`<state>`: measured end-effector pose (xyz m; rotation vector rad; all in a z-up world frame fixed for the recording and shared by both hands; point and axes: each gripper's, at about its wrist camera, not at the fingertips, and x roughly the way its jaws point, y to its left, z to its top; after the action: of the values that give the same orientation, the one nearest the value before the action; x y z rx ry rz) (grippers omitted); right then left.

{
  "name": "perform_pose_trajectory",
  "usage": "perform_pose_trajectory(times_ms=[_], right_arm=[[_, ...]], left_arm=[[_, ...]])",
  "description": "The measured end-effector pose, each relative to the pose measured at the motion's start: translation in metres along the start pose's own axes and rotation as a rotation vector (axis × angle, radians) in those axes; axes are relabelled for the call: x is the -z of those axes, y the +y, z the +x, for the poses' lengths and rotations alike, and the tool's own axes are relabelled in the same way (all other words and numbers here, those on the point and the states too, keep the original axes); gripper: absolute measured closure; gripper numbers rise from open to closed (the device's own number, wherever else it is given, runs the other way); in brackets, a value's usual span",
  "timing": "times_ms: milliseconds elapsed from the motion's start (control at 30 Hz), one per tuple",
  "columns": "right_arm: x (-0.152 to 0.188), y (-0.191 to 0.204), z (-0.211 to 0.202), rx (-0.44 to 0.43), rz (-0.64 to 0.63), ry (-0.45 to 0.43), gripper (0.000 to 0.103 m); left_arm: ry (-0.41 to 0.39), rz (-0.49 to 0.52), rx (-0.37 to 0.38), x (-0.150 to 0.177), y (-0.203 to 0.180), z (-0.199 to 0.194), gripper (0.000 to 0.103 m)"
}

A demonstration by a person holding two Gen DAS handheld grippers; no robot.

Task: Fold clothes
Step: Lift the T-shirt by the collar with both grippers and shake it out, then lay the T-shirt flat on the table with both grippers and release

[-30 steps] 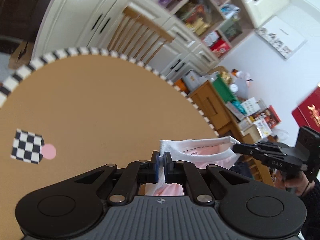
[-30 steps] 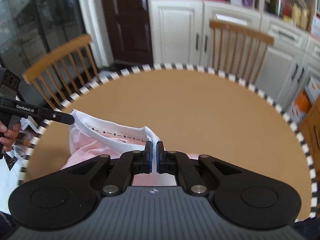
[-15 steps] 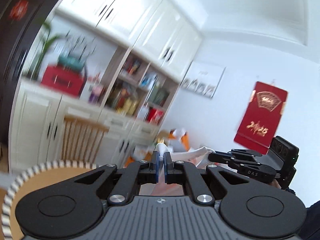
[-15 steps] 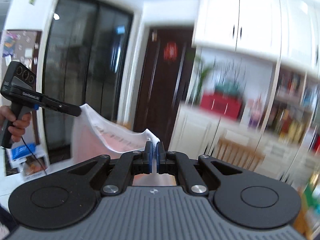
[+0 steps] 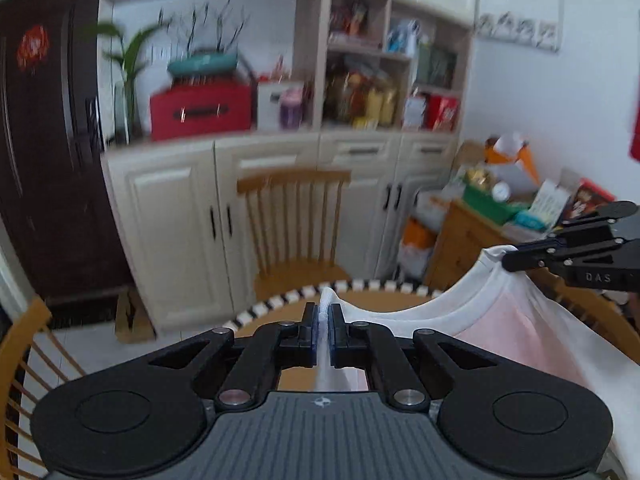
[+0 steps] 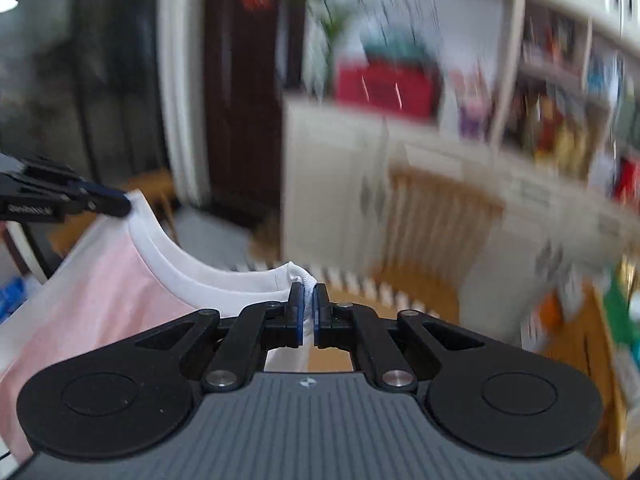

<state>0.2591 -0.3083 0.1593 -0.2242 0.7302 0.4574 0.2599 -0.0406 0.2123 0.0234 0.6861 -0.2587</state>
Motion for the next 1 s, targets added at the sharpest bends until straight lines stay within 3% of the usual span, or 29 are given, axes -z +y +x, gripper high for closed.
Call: perform_pose_trajectory(times_ms=[67,133,167,200,267,400,500,567,667,733,767,800,900,1000], right_arm=[[0.006,-0.009,0.090,0.078,0.020,0.131,0.099],[0.017,-0.022,0.169,0.168,0.046,0.224,0.096],[0.024,-0.029,0.203,0.216,0.072,0.265,0.087],[0.032,-0.037,0.228,0.248,0.121,0.303,0.072],[0.056,-0.054,0.257,0.241,0.214,0.332,0.059],[0.109,-0.076,0.249,0.202,0.264,0.263,0.058],[0.143,-0.064,0.226,0.140,0.280,0.236,0.056],[0.161,-0.048,0.211,0.097,0.269,0.223,0.047],[0.172,-0.011,0.202,0.090,0.176,0.233,0.047],[0.175,0.004,0.214,0.089,0.108,0.281,0.055],[0.177,0.010,0.223,0.088,0.078,0.313,0.075],[0.178,0.014,0.229,0.085,0.056,0.339,0.101],[0.173,0.005,0.232,0.079,0.051,0.386,0.101],[0.163,-0.033,0.215,0.203,0.045,0.384,0.101]], left_arm=[[0.085,-0.041,-0.026,0.012,0.013,0.096,0.097],[0.160,-0.020,-0.067,0.026,0.017,0.182,0.093],[0.197,0.008,-0.101,0.037,0.016,0.217,0.091],[0.233,0.034,-0.125,0.051,0.016,0.242,0.092],[0.282,0.050,-0.086,0.089,0.040,0.274,0.083],[0.255,-0.013,-0.014,0.146,0.098,0.265,0.066],[0.304,-0.060,-0.008,0.182,0.128,0.245,0.066],[0.331,-0.057,-0.019,0.204,0.133,0.238,0.066],[0.365,-0.079,-0.031,0.229,0.138,0.226,0.066],[0.353,-0.058,-0.024,0.238,0.130,0.222,0.073],[0.348,-0.047,-0.021,0.242,0.127,0.220,0.089],[0.344,-0.040,-0.016,0.246,0.123,0.220,0.097],[0.351,-0.005,-0.047,0.241,0.116,0.223,0.097],[0.337,0.022,-0.158,0.233,0.127,0.228,0.098]])
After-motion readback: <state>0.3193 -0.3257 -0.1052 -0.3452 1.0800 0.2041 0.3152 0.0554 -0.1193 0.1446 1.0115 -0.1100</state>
